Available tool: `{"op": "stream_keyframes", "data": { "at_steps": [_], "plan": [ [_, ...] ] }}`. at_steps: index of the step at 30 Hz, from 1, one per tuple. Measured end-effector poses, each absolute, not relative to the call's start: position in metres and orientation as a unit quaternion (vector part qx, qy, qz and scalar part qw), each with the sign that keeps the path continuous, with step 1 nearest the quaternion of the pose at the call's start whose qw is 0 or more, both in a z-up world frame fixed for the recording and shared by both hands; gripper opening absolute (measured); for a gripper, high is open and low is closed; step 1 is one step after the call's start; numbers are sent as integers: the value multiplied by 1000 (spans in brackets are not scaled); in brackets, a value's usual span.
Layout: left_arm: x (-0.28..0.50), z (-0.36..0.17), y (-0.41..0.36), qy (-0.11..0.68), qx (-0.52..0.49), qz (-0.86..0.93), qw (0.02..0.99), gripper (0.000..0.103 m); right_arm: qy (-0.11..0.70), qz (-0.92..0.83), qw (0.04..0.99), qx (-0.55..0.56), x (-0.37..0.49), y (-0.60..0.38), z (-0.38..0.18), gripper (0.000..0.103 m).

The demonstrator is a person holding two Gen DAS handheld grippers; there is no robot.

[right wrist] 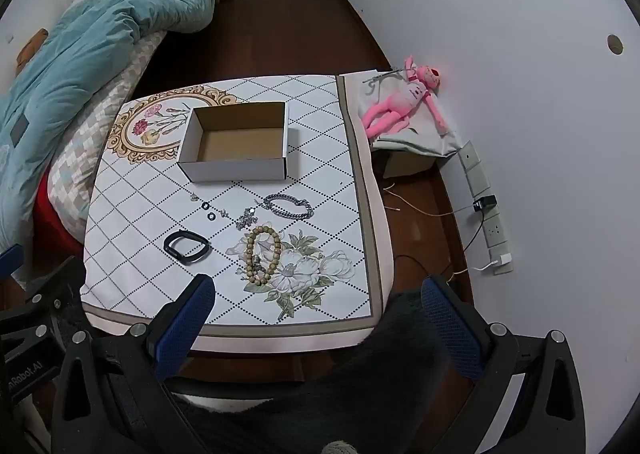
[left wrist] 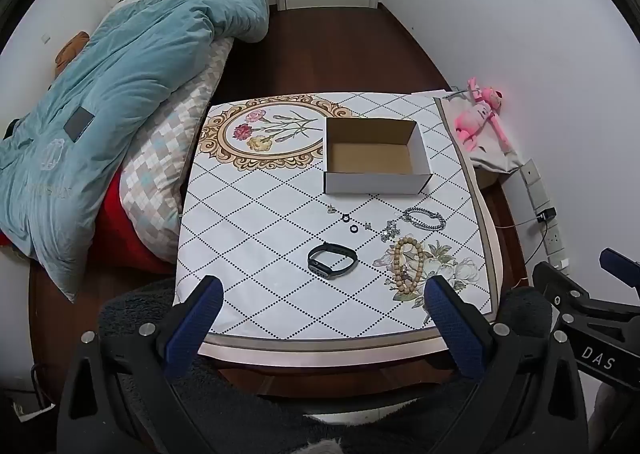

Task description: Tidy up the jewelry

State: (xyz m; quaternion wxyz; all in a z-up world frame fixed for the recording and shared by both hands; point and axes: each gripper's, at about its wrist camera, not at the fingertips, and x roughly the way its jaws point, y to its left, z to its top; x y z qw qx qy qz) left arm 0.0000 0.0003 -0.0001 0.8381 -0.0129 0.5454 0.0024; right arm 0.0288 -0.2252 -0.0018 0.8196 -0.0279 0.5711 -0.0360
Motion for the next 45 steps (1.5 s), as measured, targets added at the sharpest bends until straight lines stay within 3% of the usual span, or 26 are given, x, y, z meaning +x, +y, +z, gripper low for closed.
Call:
{"op": "stream_keyframes", "data": {
  "at_steps": [45],
  "plan": [
    [-5, -6, 0, 550, -15, 0, 835, 103, 568, -42, 821, -38, 24, -232, 5, 103]
  ]
}}
